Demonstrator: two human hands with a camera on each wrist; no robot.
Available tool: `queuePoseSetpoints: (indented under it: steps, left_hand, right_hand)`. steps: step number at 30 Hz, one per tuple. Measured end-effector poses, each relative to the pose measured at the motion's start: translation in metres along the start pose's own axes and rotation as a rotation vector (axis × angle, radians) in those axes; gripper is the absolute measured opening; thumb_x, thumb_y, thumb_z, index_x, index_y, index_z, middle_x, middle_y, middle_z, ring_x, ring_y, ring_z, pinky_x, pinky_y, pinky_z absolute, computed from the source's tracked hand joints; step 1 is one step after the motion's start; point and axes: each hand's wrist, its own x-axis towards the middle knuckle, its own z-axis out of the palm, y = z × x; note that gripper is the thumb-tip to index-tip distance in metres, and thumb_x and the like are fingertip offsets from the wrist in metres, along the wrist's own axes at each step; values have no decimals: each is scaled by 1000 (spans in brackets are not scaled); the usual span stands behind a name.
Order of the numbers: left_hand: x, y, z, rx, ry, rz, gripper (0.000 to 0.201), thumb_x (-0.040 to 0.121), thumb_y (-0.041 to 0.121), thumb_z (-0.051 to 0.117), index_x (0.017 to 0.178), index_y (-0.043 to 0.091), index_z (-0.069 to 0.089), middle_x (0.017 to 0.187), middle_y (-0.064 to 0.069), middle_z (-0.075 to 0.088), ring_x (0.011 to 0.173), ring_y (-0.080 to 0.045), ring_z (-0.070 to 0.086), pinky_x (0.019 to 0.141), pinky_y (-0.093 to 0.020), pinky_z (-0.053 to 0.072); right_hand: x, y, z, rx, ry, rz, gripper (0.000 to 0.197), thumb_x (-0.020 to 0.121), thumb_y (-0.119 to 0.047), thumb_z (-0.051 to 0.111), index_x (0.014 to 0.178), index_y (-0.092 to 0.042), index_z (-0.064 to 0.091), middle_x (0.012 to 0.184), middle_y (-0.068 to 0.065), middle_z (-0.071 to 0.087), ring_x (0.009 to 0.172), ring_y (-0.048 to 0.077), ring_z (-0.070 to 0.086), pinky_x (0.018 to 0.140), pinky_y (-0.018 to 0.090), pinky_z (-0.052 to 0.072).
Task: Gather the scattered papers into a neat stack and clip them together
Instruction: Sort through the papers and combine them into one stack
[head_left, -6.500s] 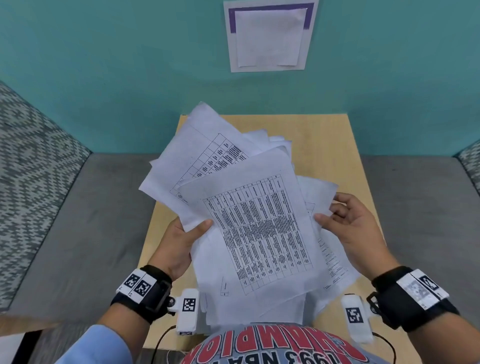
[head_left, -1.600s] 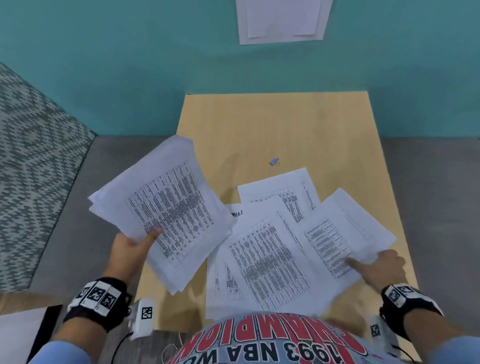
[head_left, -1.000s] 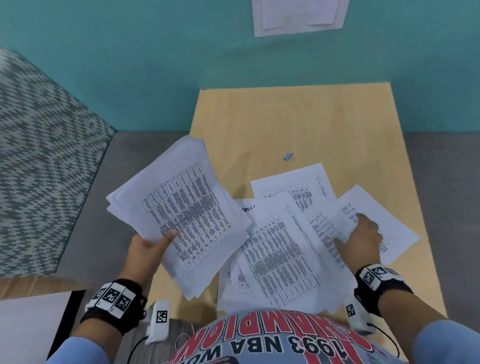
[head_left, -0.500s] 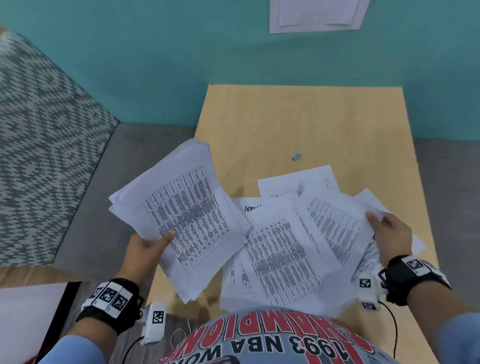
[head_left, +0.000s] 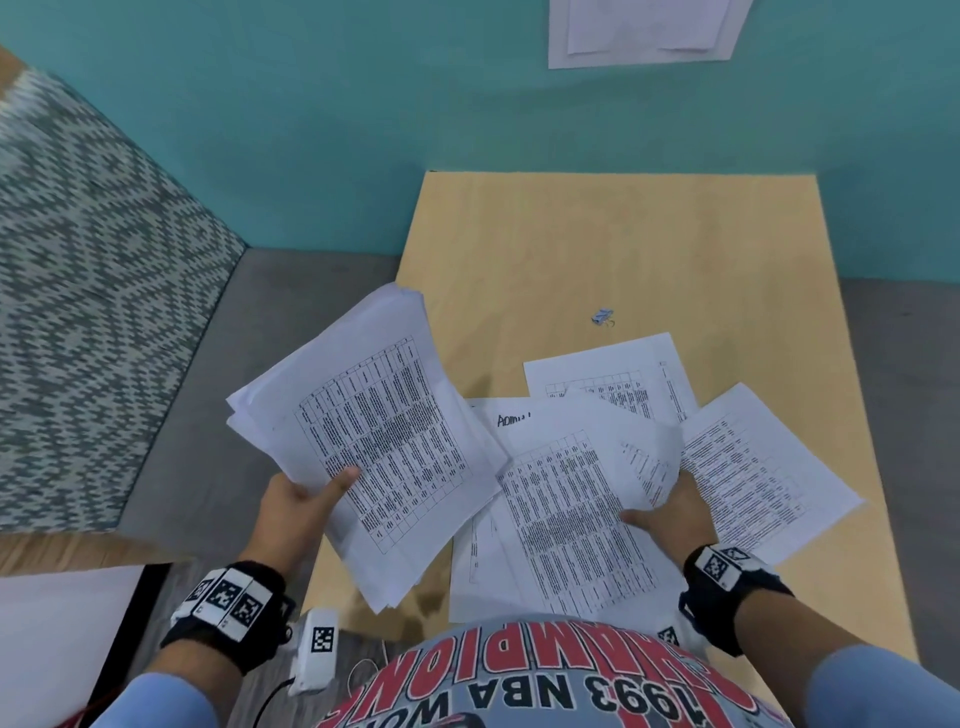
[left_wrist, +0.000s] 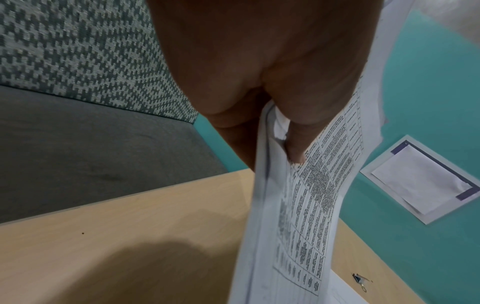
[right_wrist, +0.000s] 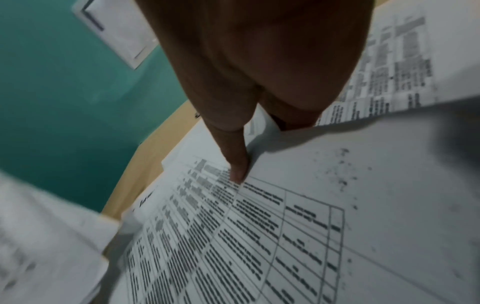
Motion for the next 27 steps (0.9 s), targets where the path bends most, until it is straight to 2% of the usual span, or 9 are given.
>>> queuePoseSetpoints:
  steps: [3,6,9,11,14,17,21,24,27]
  left_hand:
    - [-2,2,3,2,1,6,30,94,7,77,123,6,70,110,-2,78,84,5,78,71,-14,61]
    - [-1,4,9,-6,-4,2,34,93,9,78,126,7,71,114,-3,78,96,-6,78,90,-36,61]
    - [2,7,17,-2,1,10,37,93,12,79,128,4,70,118,-10,77,109,-25,73,90,-40,57]
    - [4,8,22,39,0,19,37,91,16,81,124,3,71,117,-15,78,110,-31,74,97,-50,58]
    - [5,10,29,69,-18,23,41,89,20,84,126,6,72,117,-9,79,110,-30,74,101,-56,57]
    - [3,13,35,78,-37,41,43,89,21,84,128,7,71,118,-7,79,110,-28,74,101,-55,57]
    - [-2,16,35,73,-47,51,41,90,20,82,129,10,71,119,-5,79,110,-26,75,99,-52,58]
    - [-9,19,33,50,-48,53,41,91,19,81,131,14,71,121,-2,79,109,-23,76,96,-50,60]
    - [-16,24,28,8,-32,48,40,93,11,78,132,9,69,120,-3,79,103,-13,77,85,-34,64]
  right_hand:
    - [4,11,-16,133,-61,31,59,73,-13,95,124,-4,67,115,16,74,106,34,69,90,43,55]
    - [1,24,-41,291,-41,91,41,82,-12,88,118,1,72,117,20,76,92,30,68,80,37,51]
    - [-3,46,-65,426,94,190,55,93,-15,78,138,8,57,131,9,62,107,29,62,93,41,48]
    - [-5,67,-77,373,245,281,64,94,-26,77,141,8,52,135,18,62,120,39,60,103,50,47]
    - [-10,82,-91,268,380,397,56,92,-32,75,129,8,61,131,32,64,106,45,65,90,48,53]
    - [-11,82,-102,127,404,483,72,93,-43,72,143,6,53,142,34,50,112,48,61,91,52,52]
    - [-6,51,-105,16,358,495,106,73,-57,87,142,11,43,138,37,48,110,46,61,70,47,38]
    - [9,30,-96,44,386,454,103,63,-41,99,135,8,42,133,38,51,118,47,59,81,54,51]
    - [17,21,-82,195,416,354,84,74,-13,94,135,6,40,131,37,58,120,49,62,95,55,53]
